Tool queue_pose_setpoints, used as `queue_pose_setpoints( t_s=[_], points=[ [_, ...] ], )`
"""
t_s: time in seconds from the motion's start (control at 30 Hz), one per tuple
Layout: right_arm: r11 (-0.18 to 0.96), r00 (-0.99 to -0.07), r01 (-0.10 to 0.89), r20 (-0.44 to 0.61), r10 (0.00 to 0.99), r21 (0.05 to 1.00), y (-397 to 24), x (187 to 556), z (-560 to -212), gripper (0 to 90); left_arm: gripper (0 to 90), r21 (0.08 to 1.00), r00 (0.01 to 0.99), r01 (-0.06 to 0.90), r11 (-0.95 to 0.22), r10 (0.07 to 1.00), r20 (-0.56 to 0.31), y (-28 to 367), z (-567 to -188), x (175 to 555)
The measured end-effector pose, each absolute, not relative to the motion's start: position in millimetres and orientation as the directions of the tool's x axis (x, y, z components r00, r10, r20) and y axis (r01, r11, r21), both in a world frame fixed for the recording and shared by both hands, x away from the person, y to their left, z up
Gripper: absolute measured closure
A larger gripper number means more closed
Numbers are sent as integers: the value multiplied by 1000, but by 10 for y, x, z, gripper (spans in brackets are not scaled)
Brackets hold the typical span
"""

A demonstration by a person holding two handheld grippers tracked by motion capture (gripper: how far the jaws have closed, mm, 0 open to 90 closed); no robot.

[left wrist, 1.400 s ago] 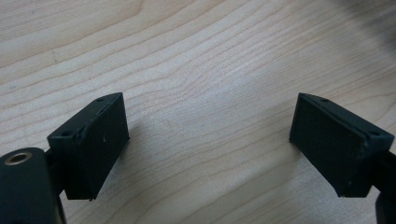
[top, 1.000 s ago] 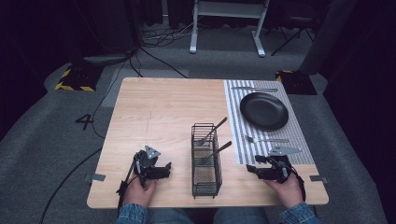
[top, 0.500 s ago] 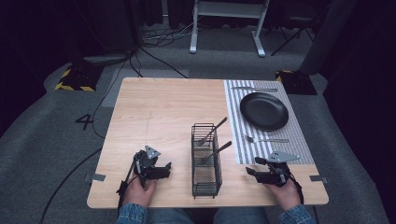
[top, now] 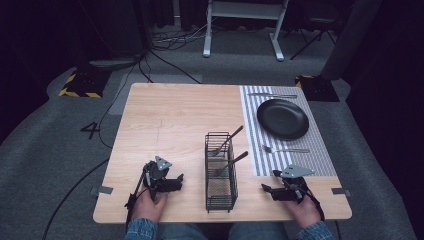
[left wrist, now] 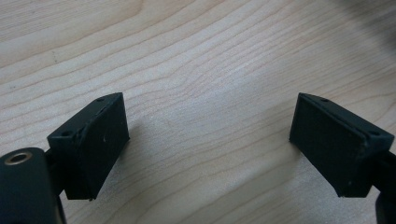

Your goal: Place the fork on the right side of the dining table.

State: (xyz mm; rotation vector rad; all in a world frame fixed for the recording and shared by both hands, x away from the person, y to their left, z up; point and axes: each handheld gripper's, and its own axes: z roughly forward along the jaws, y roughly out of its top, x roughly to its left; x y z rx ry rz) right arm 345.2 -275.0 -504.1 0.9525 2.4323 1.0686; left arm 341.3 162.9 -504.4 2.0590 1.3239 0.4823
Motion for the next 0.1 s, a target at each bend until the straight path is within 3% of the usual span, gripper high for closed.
queue_pose_setpoints(
  t_s=[0.03,0.1],
  points=[
    [492,-704,469,-26,710,733,-2742,3452,-5045,103,116,682,427,671,-292,904,-33,1628,-5044,3413],
    [481,-687,489,-18,726,727,-2745,3453,-5048,98,116,682,426,671,-291,904,-34,1628,-5045,3413]
  ],
)
